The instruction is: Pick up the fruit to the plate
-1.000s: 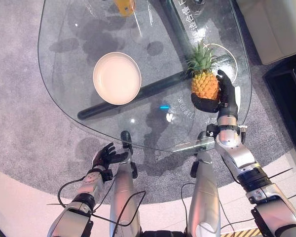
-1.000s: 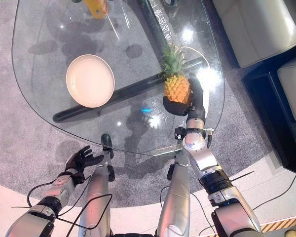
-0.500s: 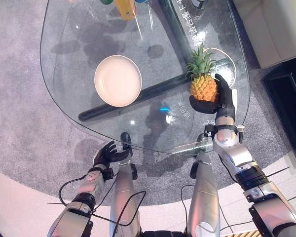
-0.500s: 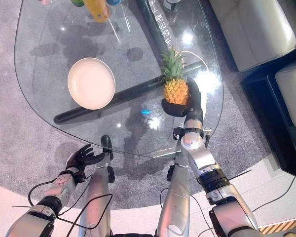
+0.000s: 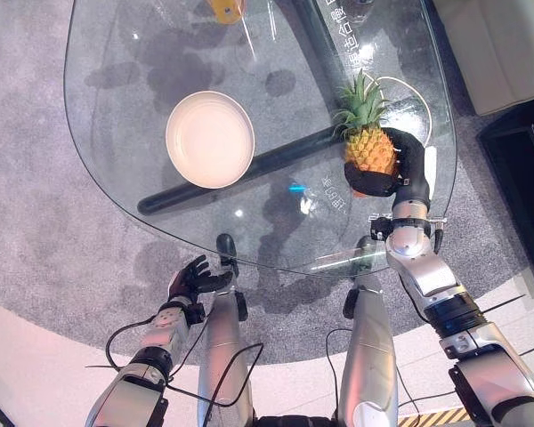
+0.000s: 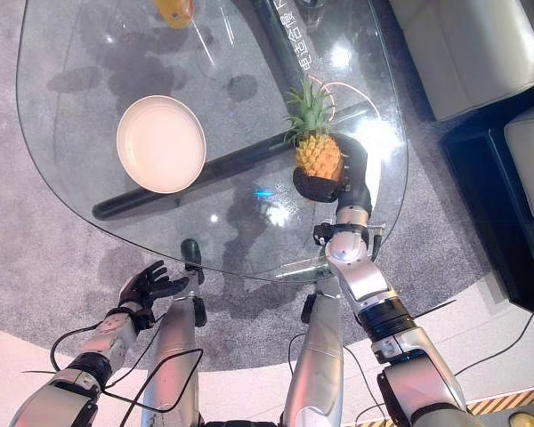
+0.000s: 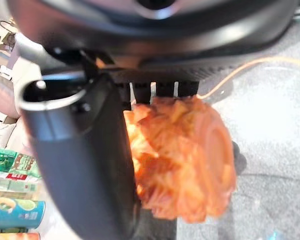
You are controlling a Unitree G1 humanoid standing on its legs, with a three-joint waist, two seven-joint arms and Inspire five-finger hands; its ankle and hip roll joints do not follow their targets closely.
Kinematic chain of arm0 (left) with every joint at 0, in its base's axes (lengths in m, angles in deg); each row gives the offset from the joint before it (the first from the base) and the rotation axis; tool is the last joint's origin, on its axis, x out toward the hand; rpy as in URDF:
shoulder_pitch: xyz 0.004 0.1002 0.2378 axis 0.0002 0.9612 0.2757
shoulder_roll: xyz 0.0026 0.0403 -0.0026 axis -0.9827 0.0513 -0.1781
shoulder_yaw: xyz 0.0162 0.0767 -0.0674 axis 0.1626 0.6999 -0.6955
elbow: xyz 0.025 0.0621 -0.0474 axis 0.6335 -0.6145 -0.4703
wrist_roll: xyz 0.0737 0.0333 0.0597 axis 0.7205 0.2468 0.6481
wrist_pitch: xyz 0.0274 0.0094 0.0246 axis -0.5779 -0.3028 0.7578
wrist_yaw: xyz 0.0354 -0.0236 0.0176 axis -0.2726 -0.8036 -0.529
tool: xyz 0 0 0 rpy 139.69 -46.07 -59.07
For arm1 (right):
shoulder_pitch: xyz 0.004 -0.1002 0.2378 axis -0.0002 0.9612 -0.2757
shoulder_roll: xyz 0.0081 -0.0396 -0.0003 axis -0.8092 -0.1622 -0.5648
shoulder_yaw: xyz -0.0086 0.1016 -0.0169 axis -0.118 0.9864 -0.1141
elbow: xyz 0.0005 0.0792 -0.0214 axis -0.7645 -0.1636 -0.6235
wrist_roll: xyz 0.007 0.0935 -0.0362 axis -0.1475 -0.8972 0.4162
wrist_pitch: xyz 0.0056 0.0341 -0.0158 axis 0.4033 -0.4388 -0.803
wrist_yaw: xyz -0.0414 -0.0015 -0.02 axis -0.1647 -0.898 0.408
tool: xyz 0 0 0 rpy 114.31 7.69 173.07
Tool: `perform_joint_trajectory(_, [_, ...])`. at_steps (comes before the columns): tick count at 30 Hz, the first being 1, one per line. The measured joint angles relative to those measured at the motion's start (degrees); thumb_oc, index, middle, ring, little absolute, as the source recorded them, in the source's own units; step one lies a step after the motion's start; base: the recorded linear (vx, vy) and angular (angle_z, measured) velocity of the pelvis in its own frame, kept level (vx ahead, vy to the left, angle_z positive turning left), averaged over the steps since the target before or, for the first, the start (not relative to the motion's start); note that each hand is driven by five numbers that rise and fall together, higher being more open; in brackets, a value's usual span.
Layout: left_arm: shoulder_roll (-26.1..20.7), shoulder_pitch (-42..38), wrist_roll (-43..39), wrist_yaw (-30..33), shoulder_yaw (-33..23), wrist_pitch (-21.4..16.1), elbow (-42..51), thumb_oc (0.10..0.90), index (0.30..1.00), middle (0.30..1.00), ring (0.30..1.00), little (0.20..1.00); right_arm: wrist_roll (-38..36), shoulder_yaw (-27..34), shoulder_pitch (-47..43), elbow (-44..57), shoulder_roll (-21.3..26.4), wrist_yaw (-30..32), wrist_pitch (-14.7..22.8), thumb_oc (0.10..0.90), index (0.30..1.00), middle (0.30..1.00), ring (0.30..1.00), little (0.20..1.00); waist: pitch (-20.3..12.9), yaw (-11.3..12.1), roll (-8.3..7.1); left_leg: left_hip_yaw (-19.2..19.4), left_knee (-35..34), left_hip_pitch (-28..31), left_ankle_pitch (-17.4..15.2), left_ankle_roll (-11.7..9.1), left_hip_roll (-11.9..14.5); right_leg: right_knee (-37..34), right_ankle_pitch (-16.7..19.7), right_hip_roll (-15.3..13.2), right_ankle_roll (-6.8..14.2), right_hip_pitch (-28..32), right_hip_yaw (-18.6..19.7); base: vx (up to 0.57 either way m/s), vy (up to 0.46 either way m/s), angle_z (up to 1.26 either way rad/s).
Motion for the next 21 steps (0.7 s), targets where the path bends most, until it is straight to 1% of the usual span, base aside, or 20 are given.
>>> perform_joint_trajectory(5, [0.00,0.00,0.00,-0.02,-0.01,-0.26,-0.01,0.800,0.900,0.900,0.900,0.900,0.44,-0.01,0.13,0.01,0.00,0.82,0.05,0.100,0.300,0.300,0.300,0.200,0.00,0.03,0.01,0.01,0.01,0.00,0.00,0.01,0.00,0.01,0.00,0.00,0.00,-0.01,0.01,0.00,0.000,0.00])
perform_joint_trajectory(10, [0.00,0.00,-0.05,-0.03,-0.05,-0.47,-0.08,0.800,0.900,0.900,0.900,0.900,2.39,0.01,1.08,0.42,0.15,2.65,0.11,0.100,0.300,0.300,0.300,0.200,0.02,0.06,0.03,0.02,0.01,0.00,-0.01,0.03,-0.04,0.03,0.00,-0.05,0.00,-0.04,0.03,0.00,0.000,0.00])
perform_joint_trajectory(15, [0.01,0.01,-0.11,0.02,-0.23,-1.44,-0.12,0.800,0.900,0.900,0.900,0.900,2.77,0.03,2.19,0.59,0.84,4.29,1.13,0.100,0.300,0.300,0.300,0.200,0.07,0.11,0.13,0.04,0.00,0.01,0.00,0.00,-0.04,0.02,0.00,-0.06,0.00,-0.06,0.03,0.00,0.000,0.00])
perform_joint_trajectory(17, [0.03,0.02,-0.17,0.19,-0.53,-1.59,-0.15,0.800,0.900,0.900,0.900,0.900,4.21,0.06,2.66,0.59,1.45,5.01,1.42,0.100,0.300,0.300,0.300,0.200,0.07,0.12,0.14,0.05,0.01,0.02,0.00,0.01,-0.07,0.03,0.00,-0.09,0.01,-0.07,0.05,0.00,0.000,0.00])
perform_joint_trajectory(21, [0.15,0.03,-3.32,1.48,-1.61,-1.83,-0.17,0.800,0.900,0.900,0.900,0.900,5.44,0.43,3.07,0.60,2.36,6.18,2.02,0.100,0.300,0.300,0.300,0.200,0.08,-0.01,0.15,0.07,0.03,0.07,0.00,0.00,-0.07,0.11,0.00,-0.09,0.01,-0.08,0.09,0.00,0.000,0.00])
